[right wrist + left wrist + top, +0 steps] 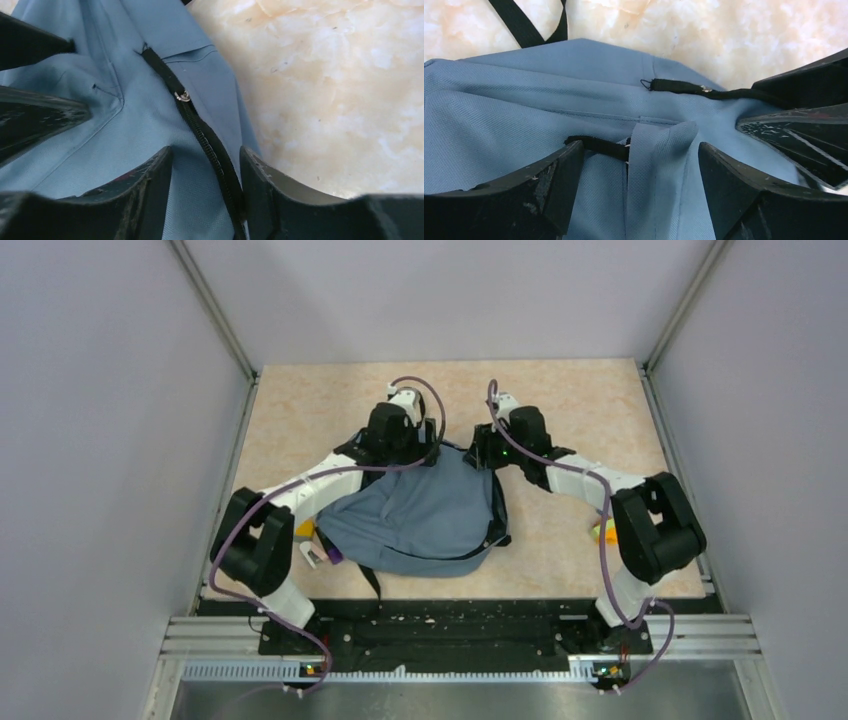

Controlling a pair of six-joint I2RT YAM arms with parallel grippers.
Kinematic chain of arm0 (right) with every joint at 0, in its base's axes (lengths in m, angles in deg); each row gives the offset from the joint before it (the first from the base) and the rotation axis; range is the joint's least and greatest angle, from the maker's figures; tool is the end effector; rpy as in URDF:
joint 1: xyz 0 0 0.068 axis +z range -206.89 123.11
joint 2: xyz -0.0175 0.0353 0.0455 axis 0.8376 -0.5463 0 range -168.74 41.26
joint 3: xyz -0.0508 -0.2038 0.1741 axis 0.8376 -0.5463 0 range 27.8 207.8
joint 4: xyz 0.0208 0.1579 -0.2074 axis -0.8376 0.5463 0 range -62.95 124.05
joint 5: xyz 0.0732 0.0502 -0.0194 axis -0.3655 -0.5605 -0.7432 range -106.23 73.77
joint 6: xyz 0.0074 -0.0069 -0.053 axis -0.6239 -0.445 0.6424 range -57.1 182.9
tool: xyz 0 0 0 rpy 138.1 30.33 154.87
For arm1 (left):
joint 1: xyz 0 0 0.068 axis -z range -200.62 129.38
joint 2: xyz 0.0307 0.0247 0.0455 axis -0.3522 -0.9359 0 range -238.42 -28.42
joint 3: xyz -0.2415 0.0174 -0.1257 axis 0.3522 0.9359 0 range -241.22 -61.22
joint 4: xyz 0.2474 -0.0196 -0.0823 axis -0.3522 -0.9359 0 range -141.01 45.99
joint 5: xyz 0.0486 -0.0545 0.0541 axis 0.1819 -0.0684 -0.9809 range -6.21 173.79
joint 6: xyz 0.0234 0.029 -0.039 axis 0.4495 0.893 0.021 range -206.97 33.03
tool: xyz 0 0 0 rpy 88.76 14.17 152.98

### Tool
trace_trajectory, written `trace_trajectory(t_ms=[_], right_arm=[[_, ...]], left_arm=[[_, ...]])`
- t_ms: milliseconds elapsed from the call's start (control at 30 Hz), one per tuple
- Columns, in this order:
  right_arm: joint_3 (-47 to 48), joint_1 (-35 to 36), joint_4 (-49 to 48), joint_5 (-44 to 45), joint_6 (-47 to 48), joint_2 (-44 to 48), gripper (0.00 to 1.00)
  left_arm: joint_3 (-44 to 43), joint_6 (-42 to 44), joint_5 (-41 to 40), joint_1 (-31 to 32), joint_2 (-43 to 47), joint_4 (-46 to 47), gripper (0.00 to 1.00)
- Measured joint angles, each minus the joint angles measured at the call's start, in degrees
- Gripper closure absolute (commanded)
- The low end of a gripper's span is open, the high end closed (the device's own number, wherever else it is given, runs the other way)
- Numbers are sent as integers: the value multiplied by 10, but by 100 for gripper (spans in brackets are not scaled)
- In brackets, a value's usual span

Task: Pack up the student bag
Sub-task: Zip the student bag at the center of the board.

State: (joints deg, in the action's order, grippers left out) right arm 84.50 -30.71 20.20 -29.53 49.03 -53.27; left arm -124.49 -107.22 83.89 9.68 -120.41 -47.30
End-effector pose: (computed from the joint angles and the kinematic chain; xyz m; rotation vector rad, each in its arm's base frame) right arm 0.3233 0.1681 0.2178 -0.3734 2.1336 0.6557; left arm 0.3157 -0.1846 0.2541 0.1916 2.1661 -0.5163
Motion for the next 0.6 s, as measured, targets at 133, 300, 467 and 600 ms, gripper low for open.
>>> trace_trajectory(t_ms=[133,300,467,600], right_arm=[[-3,1,-28,-40,-3,-19,100],[-81,21,-106,-19,-19,19,100],[-168,68,-124,34,-45,99,100],[-216,91,-112,63,-83,158,62]], left_arm=[[-16,17,8,0,-44,-13,30],[-15,37,52,-2,-55,0,83],[-15,57,130,0,-61,19,100],[-1,88,176,7,-60,35,100]])
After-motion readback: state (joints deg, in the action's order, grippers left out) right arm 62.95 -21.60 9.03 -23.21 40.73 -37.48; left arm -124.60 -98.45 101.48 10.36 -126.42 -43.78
